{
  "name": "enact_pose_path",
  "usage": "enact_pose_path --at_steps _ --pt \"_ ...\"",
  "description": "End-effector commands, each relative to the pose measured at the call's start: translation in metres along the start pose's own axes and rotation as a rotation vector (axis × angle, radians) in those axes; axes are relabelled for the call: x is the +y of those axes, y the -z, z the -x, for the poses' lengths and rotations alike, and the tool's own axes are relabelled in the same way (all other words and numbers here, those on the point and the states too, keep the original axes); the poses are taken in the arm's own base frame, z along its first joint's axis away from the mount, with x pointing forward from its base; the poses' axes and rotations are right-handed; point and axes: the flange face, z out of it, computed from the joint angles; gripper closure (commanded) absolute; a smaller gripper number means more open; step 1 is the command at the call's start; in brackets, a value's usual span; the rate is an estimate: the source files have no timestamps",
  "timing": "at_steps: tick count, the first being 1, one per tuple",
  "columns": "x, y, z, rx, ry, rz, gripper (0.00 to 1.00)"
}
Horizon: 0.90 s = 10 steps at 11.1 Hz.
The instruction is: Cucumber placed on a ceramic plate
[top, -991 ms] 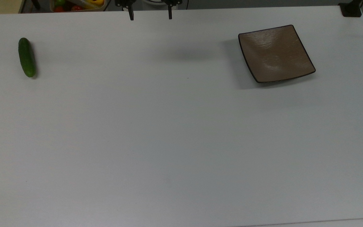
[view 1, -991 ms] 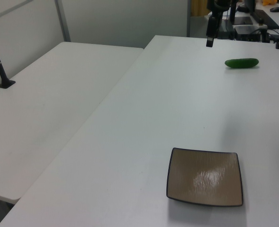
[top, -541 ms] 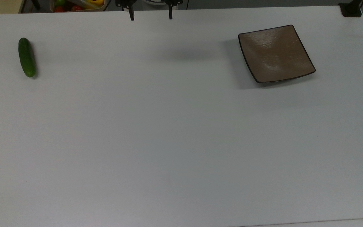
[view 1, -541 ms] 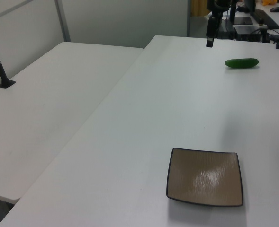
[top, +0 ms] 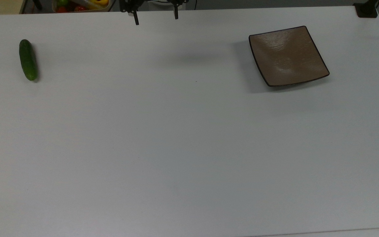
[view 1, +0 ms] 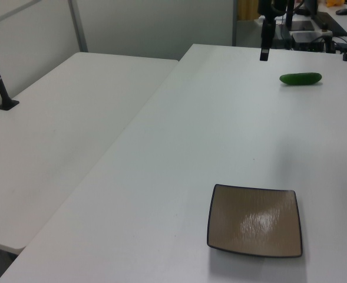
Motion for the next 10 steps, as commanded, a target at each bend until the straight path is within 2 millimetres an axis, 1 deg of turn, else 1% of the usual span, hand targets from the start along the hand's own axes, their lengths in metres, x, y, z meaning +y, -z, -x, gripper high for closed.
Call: enact_pose_path --at_steps 1,3,5,7,10 --pt "0.017 -0.004 0.008 -0.008 0.091 -0.024 0.0" --pt "0.025 -0.005 0.011 -0.014 0.105 -0.024 0.0" --pt "0.041 -0.006 0.014 -0.015 0.086 -0.023 0.0" --pt "0.062 -0.004 0.018 -0.005 0.059 -0.008 0.0" --pt "0.099 -0.002 0.028 0.012 0.001 0.012 0.0"
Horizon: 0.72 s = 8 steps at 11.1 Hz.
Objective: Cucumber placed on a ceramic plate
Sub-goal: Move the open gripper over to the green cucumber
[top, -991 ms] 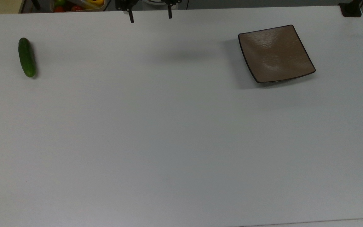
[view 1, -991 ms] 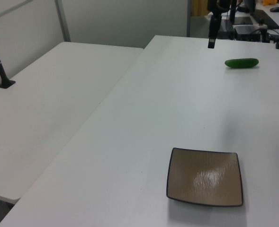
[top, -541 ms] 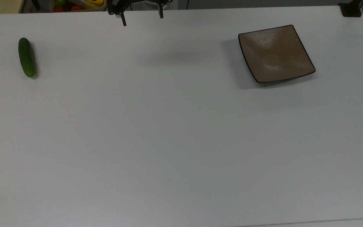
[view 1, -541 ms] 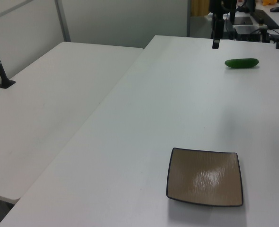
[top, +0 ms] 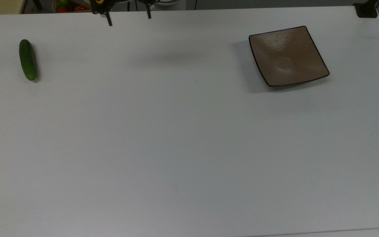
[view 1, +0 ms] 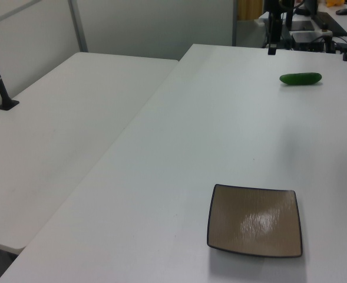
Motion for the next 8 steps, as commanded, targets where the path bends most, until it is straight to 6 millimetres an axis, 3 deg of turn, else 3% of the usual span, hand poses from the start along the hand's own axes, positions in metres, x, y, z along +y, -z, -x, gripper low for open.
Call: enact_pose_path --at_steps 1,8 --pt "0.044 0.002 0.014 0.033 -0.045 0.014 0.0" --pt "0.136 -0.008 0.059 0.019 -0.009 0.029 0.0"
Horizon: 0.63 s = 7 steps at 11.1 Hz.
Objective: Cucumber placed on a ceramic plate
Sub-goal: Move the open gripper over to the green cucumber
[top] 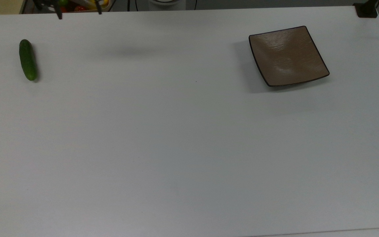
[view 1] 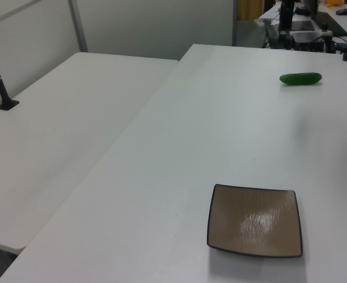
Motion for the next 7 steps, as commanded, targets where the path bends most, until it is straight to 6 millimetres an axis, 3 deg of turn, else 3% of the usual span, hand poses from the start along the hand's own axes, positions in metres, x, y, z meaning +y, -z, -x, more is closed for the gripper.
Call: enact_pose_path --at_steps 1,7 --pt "0.042 -0.018 0.018 -0.013 0.049 0.003 0.0" --pt "0.11 -0.08 0.046 -0.013 0.037 0.051 0.0"
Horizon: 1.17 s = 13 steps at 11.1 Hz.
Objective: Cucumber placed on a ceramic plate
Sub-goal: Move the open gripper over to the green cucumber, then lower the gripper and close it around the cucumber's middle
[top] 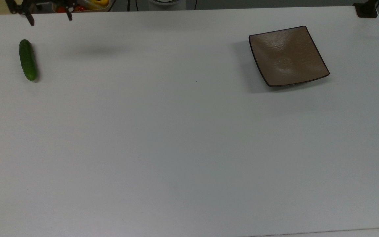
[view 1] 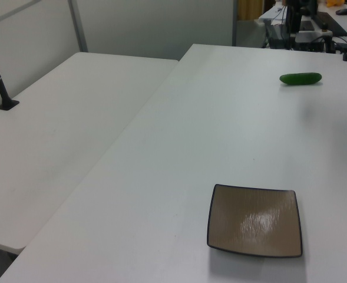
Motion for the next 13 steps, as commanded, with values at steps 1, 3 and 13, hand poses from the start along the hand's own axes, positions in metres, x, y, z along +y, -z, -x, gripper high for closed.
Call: enact_pose_path --at_steps 1,3,13 --pt "0.038 -0.046 0.024 -0.007 0.014 0.024 0.0" --pt "0.058 -0.064 0.036 -0.015 0.025 0.036 0.0" --pt "0.117 -0.162 0.067 -0.097 -0.009 0.123 0.0"
